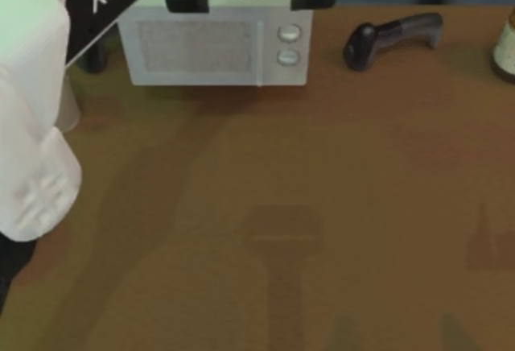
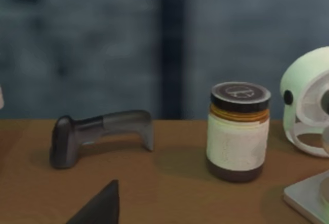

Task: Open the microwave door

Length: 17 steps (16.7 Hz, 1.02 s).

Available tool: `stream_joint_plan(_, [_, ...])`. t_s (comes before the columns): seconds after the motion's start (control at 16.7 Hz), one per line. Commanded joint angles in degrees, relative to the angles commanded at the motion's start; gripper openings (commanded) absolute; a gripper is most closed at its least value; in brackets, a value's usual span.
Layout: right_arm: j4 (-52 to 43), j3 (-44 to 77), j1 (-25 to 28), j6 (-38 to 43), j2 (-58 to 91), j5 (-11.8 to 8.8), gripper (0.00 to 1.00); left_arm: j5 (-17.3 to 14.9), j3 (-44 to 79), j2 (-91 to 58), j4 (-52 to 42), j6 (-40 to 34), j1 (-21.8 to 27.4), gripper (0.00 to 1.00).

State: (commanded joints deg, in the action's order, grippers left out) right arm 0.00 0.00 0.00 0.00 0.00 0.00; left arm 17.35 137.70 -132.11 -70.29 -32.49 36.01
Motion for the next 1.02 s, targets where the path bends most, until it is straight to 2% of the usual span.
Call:
stream_joint_plan(0.24, [0.0, 0.0, 0.0, 0.0, 0.0, 0.0, 1.0, -0.2, -0.6, -0.5, 1.1, 0.4, -0.4, 1.0])
stream_joint_plan(0.6, [0.0, 0.0, 0.0, 0.0, 0.0, 0.0, 1.0, -1.2, -4.7, -5.9, 11.6, 2.5, -2.7, 1.0])
stream_joint_plan(0.84, [0.0, 0.0, 0.0, 0.0, 0.0, 0.0, 1.0, -1.3, -5.0, -6.3, 12.1, 2.7, -2.8, 1.0])
stream_joint_plan(1.02, [0.0, 0.0, 0.0, 0.0, 0.0, 0.0, 1.0, -1.3, -5.0, -6.3, 12.1, 2.7, -2.8, 0.77])
